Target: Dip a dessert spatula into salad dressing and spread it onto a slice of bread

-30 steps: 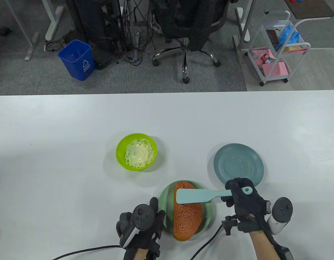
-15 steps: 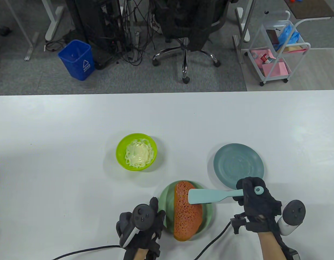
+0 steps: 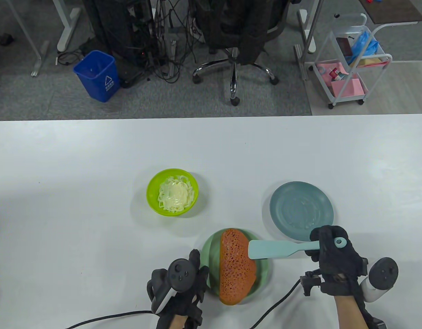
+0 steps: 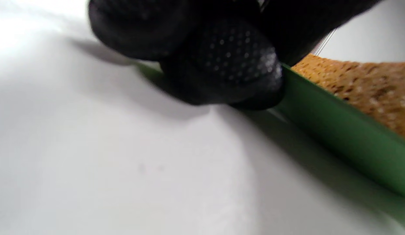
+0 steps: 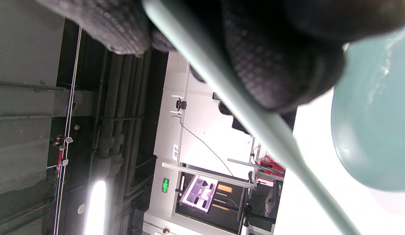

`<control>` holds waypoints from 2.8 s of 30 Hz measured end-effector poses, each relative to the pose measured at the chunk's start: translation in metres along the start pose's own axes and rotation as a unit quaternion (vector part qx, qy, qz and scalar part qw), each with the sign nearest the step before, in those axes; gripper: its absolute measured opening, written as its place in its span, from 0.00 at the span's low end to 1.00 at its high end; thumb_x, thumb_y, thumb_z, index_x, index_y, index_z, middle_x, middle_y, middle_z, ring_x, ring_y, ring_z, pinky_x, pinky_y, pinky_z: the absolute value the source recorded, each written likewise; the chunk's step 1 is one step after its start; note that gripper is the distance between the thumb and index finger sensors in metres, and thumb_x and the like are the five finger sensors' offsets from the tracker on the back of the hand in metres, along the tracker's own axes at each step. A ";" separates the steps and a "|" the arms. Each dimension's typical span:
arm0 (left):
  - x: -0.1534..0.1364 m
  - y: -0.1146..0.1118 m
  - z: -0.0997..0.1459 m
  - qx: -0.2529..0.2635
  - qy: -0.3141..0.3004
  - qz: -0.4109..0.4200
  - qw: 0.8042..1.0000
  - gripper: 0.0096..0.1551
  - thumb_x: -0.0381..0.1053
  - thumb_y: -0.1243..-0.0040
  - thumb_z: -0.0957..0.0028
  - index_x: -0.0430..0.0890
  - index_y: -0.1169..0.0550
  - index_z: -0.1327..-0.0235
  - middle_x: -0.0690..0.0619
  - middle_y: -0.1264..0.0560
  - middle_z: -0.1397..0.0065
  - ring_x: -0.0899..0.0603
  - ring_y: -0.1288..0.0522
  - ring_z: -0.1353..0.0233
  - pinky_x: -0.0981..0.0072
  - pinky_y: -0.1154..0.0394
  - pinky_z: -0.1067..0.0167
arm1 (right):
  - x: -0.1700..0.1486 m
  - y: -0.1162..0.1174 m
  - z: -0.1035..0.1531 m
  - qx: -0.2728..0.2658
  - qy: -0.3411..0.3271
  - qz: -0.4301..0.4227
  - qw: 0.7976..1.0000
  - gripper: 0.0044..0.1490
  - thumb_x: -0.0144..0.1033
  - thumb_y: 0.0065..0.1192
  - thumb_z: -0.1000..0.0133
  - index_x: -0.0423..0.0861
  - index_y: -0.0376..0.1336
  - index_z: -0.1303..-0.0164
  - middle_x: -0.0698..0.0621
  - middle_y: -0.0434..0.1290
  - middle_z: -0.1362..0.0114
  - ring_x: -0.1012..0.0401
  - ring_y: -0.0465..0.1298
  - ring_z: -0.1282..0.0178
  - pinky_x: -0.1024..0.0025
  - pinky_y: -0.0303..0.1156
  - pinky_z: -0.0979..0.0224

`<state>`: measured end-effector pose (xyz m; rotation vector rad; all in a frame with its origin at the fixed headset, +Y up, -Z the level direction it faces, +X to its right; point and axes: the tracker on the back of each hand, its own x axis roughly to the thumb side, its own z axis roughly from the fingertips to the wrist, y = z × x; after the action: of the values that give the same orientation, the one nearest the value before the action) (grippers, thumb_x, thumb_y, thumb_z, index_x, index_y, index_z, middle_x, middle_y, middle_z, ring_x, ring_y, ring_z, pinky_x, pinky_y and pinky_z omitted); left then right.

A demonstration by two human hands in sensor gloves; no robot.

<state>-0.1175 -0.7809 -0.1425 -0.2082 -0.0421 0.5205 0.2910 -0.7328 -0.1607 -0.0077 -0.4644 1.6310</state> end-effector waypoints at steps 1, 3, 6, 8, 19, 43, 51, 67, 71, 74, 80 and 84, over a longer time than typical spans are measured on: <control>0.000 0.000 0.000 0.000 0.000 0.000 1.000 0.36 0.57 0.35 0.38 0.38 0.29 0.25 0.59 0.13 0.57 0.55 0.12 0.67 0.69 0.14 0.67 | -0.001 -0.001 0.000 -0.003 0.005 -0.005 1.000 0.21 0.49 0.64 0.39 0.43 0.67 0.49 0.40 0.75 0.47 0.44 0.84 0.69 0.61 0.81 0.69; 0.000 0.000 0.000 0.001 0.000 -0.001 1.000 0.35 0.57 0.35 0.39 0.38 0.29 0.25 0.59 0.13 0.57 0.55 0.12 0.67 0.69 0.14 0.67 | -0.004 -0.002 0.001 -0.005 0.015 -0.024 1.000 0.22 0.49 0.65 0.40 0.44 0.67 0.48 0.40 0.75 0.47 0.44 0.84 0.68 0.61 0.81 0.69; 0.000 0.000 0.001 0.001 0.000 -0.001 1.000 0.36 0.57 0.35 0.38 0.38 0.29 0.25 0.59 0.13 0.57 0.55 0.12 0.67 0.69 0.14 0.67 | -0.009 0.001 0.002 0.015 0.042 -0.053 0.998 0.22 0.50 0.67 0.40 0.44 0.67 0.47 0.40 0.75 0.45 0.44 0.85 0.67 0.61 0.83 0.67; 0.000 0.000 0.001 0.001 0.000 -0.001 1.000 0.36 0.57 0.35 0.38 0.38 0.29 0.25 0.59 0.13 0.57 0.55 0.12 0.67 0.69 0.14 0.67 | -0.011 0.007 0.003 0.034 0.049 -0.079 0.995 0.23 0.48 0.70 0.40 0.44 0.67 0.46 0.39 0.75 0.44 0.44 0.85 0.65 0.61 0.84 0.66; 0.000 0.000 0.001 0.001 0.000 -0.001 1.000 0.36 0.57 0.35 0.39 0.38 0.29 0.25 0.59 0.13 0.57 0.55 0.12 0.67 0.69 0.14 0.67 | -0.009 0.045 0.015 0.093 0.043 -0.036 0.994 0.23 0.44 0.72 0.41 0.44 0.64 0.43 0.38 0.73 0.41 0.44 0.86 0.61 0.62 0.85 0.62; 0.000 -0.001 0.001 0.000 0.002 0.002 1.000 0.35 0.57 0.35 0.38 0.38 0.29 0.25 0.59 0.13 0.57 0.55 0.12 0.67 0.70 0.14 0.67 | 0.011 0.014 0.003 0.051 -0.001 0.022 0.998 0.21 0.42 0.62 0.38 0.39 0.64 0.45 0.37 0.72 0.44 0.43 0.83 0.65 0.59 0.81 0.67; 0.000 -0.001 0.001 0.000 0.000 0.001 1.000 0.35 0.57 0.35 0.38 0.38 0.29 0.25 0.59 0.13 0.57 0.55 0.12 0.67 0.69 0.14 0.67 | 0.009 -0.003 0.002 0.035 0.004 0.013 0.999 0.21 0.43 0.61 0.37 0.41 0.64 0.45 0.38 0.72 0.44 0.43 0.83 0.66 0.60 0.80 0.67; -0.003 0.000 0.001 -0.010 0.004 0.014 1.000 0.35 0.58 0.35 0.38 0.39 0.28 0.26 0.60 0.14 0.56 0.56 0.12 0.66 0.69 0.14 0.65 | 0.002 0.007 0.009 0.020 0.017 -0.062 0.998 0.22 0.46 0.70 0.40 0.43 0.66 0.47 0.38 0.74 0.46 0.44 0.86 0.68 0.63 0.85 0.70; -0.004 0.000 0.001 -0.010 0.004 0.014 1.000 0.35 0.58 0.35 0.38 0.39 0.28 0.26 0.60 0.14 0.56 0.56 0.12 0.66 0.69 0.14 0.65 | 0.002 0.023 0.013 0.053 0.027 -0.085 0.995 0.23 0.45 0.75 0.41 0.43 0.66 0.46 0.38 0.74 0.46 0.44 0.86 0.67 0.63 0.86 0.69; -0.004 0.000 0.001 -0.010 0.004 0.014 1.000 0.35 0.58 0.35 0.38 0.39 0.28 0.26 0.60 0.14 0.56 0.56 0.12 0.66 0.69 0.14 0.65 | 0.003 0.035 0.018 0.074 0.022 -0.060 0.995 0.24 0.43 0.76 0.42 0.43 0.66 0.46 0.38 0.74 0.45 0.44 0.87 0.66 0.63 0.86 0.68; -0.004 0.000 0.001 -0.010 0.004 0.014 1.000 0.35 0.57 0.35 0.38 0.39 0.28 0.26 0.59 0.14 0.56 0.56 0.12 0.66 0.69 0.14 0.65 | 0.010 0.044 0.021 0.092 0.008 0.002 0.996 0.22 0.40 0.73 0.40 0.42 0.65 0.45 0.37 0.73 0.44 0.43 0.86 0.64 0.61 0.86 0.66; -0.004 0.000 0.001 -0.012 0.004 0.016 1.000 0.34 0.57 0.36 0.38 0.39 0.28 0.26 0.60 0.14 0.56 0.56 0.12 0.66 0.69 0.14 0.65 | 0.013 0.041 0.020 0.084 0.005 0.018 0.996 0.21 0.39 0.71 0.39 0.41 0.64 0.45 0.36 0.73 0.44 0.42 0.85 0.63 0.59 0.84 0.65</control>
<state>-0.1211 -0.7828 -0.1419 -0.2340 -0.0368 0.5507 0.2449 -0.7279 -0.1511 0.1009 -0.3198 1.7008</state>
